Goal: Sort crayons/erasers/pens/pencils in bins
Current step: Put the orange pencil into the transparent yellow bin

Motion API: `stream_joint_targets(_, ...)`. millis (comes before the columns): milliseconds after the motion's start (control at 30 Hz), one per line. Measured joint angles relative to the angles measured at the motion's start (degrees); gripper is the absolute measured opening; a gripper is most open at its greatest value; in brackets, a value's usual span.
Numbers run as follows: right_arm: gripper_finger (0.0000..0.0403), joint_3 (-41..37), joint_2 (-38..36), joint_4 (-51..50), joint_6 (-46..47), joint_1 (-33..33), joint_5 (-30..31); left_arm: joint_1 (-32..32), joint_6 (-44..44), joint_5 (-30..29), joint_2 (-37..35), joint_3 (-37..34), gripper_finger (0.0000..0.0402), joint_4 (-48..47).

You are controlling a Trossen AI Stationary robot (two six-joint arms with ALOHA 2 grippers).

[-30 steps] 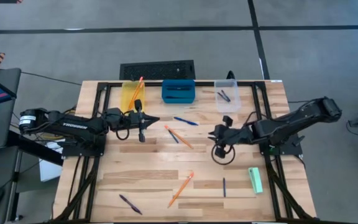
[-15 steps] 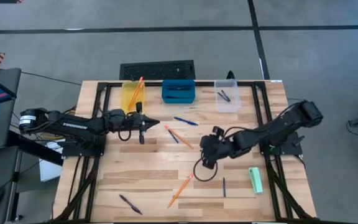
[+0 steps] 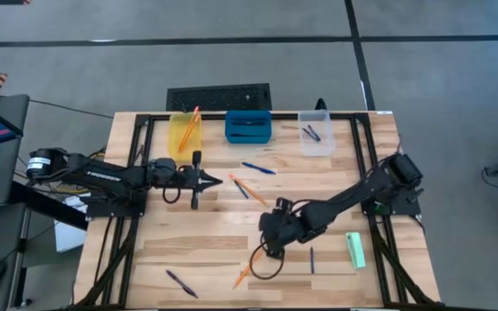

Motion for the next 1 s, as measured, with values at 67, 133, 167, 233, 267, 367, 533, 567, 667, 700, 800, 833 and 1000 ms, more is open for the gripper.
stream_joint_targets(67,0.0245,2.5,2.0,-0.59,-0.51,0.26,-1.74,-0.44,-0.01,0.0,0.0,0.0,0.0,0.12)
stream_joint_targets(133,0.0245,4.61,3.41,-1.65,-2.29,0.41,-2.34,-1.0,0.0,-0.02,0.0,0.0,0.0,0.12)
stream_joint_targets(167,0.0245,5.88,4.21,-2.61,-3.04,0.59,-2.31,-1.26,0.02,-0.04,0.0,0.0,0.0,0.27)
stream_joint_targets(233,0.0245,7.77,5.55,-4.53,-4.84,0.76,-2.37,-1.78,0.0,-0.07,0.0,0.0,0.0,0.15)
stream_joint_targets(267,0.0245,8.26,5.8,-5.82,-5.42,0.96,-2.39,-2.01,-0.02,-0.05,0.0,0.0,0.0,0.09)
stream_joint_targets(367,0.0245,8.94,5.51,-7.29,-7.22,1.45,-2.57,-2.67,0.01,-0.07,0.0,0.0,0.0,-1.04)
stream_joint_targets(533,0.0245,8.89,4.71,-8.3,-9.66,1.96,-3.51,-3.03,-1.01,-0.08,-0.02,0.0,0.0,-3.31)
stream_joint_targets(567,0.0245,8.91,4.75,-8.36,-10.03,2.06,-4.06,-3.03,-1.42,-0.09,0.0,0.0,0.0,-3.51)
stream_joint_targets(667,0.0245,8.88,6.63,-8.97,-12.66,2.17,-5.58,-3.03,-2.03,-0.18,-0.02,0.0,0.0,-3.65)
stream_joint_targets(700,0.0245,8.74,7.2,-9.43,-13.86,2.35,-5.83,-3.03,-2.23,-0.18,-0.02,0.0,0.0,-3.67)
stream_joint_targets(800,0.0245,8.84,8.58,-8.82,-18.02,2.36,-6.69,-3.03,-2.9,-0.18,-0.02,0.0,0.0,-3.43)
stream_joint_targets(833,0.0245,8.84,9.01,-8.88,-19.3,2.36,-6.74,-3.03,-2.95,-0.17,-0.02,0.0,0.0,-3.41)
stream_joint_targets(1000,0.0238,8.91,11.27,-7.52,-26.01,0.8,-7.3,-3.27,-2.97,-0.18,-0.02,0.0,0.0,-3.81)
